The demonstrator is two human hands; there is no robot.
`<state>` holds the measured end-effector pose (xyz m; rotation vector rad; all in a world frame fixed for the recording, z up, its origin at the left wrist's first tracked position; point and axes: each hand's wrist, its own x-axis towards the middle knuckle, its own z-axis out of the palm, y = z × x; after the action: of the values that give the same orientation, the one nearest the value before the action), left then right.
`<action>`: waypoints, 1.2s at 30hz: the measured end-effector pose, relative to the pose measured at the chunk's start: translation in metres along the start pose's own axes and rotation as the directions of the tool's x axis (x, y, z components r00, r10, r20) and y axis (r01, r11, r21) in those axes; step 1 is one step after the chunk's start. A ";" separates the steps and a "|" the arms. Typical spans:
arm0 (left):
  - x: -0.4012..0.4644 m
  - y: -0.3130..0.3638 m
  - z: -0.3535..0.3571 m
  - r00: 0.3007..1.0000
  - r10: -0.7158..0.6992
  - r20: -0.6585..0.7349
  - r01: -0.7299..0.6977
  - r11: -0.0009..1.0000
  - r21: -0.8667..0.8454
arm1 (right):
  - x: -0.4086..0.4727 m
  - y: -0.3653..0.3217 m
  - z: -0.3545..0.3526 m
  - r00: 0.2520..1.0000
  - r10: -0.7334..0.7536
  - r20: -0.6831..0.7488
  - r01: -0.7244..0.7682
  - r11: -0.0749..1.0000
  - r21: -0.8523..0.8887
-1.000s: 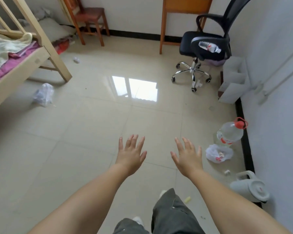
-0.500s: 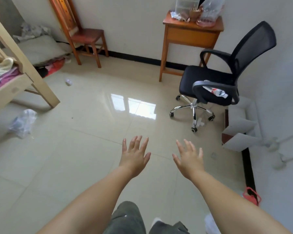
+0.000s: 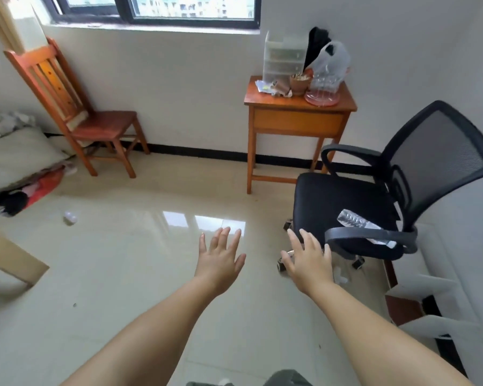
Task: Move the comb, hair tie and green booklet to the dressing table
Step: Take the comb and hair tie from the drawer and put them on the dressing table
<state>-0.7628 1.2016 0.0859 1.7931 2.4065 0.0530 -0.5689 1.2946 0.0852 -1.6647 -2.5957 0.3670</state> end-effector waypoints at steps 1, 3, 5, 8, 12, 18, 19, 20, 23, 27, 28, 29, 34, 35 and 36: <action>0.028 -0.002 -0.003 1.000 0.004 -0.007 -0.004 1.000 -0.009 | 0.024 0.000 -0.004 1.000 0.021 -0.011 -0.021 1.000 0.019; 0.086 -0.003 -0.007 1.000 0.030 0.006 -0.030 1.000 -0.003 | 0.075 0.003 -0.010 0.998 0.060 -0.026 -0.058 0.997 0.048; 0.147 -0.002 -0.008 0.998 0.061 0.011 -0.061 0.998 0.003 | 0.131 0.010 -0.015 0.996 0.082 -0.032 -0.080 0.995 0.054; 0.239 -0.002 -0.017 0.999 0.050 0.003 -0.050 0.999 0.003 | 0.220 0.020 -0.024 0.995 0.087 -0.038 -0.086 0.996 0.039; 0.344 -0.005 -0.045 1.000 -0.001 -0.026 0.000 0.999 -0.040 | 0.331 0.026 -0.048 0.997 0.064 -0.042 -0.062 0.997 0.046; 0.497 -0.030 -0.092 0.996 -0.021 -0.089 0.014 0.997 -0.075 | 0.496 0.013 -0.086 0.997 0.043 -0.065 -0.039 0.997 0.069; 0.525 -0.037 -0.097 0.995 -0.016 -0.097 0.009 0.998 -0.070 | 0.525 0.009 -0.089 0.997 0.041 -0.068 -0.035 0.996 0.083; 0.553 -0.044 -0.101 0.993 -0.011 -0.116 0.004 0.998 -0.064 | 0.553 0.005 -0.092 0.996 0.048 -0.073 -0.040 0.994 0.100; 0.643 -0.065 -0.113 0.987 0.019 -0.161 -0.029 0.998 -0.058 | 0.640 -0.006 -0.098 0.992 0.079 -0.098 -0.065 0.988 0.142; 0.756 -0.087 -0.132 0.981 0.102 -0.163 -0.109 0.993 -0.039 | 0.743 -0.026 -0.113 0.981 0.147 -0.127 -0.120 0.972 0.200; 0.782 -0.090 -0.137 0.979 0.124 -0.162 -0.131 0.991 -0.032 | 0.764 -0.030 -0.118 0.977 0.158 -0.141 -0.125 0.968 0.220; 0.808 -0.092 -0.145 0.976 0.148 -0.158 -0.153 0.988 -0.018 | 0.785 -0.034 -0.124 0.973 0.165 -0.159 -0.125 0.964 0.234; 0.927 -0.086 -0.175 0.959 0.231 -0.166 -0.238 0.971 -0.021 | 0.883 -0.028 -0.148 0.948 0.242 -0.206 -0.136 0.895 0.425; 0.948 -0.081 -0.179 0.953 0.253 -0.169 -0.261 0.965 -0.024 | 0.903 -0.025 -0.153 0.942 0.284 -0.178 -0.152 0.835 0.528; 0.970 -0.077 -0.184 0.946 0.270 -0.180 -0.279 0.960 -0.028 | 0.924 -0.021 -0.157 0.935 0.322 -0.147 -0.165 0.763 0.626</action>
<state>-1.1317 2.1165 0.1711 2.1686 2.2173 0.3134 -0.9558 2.1456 0.1528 -1.6579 -1.7941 0.8396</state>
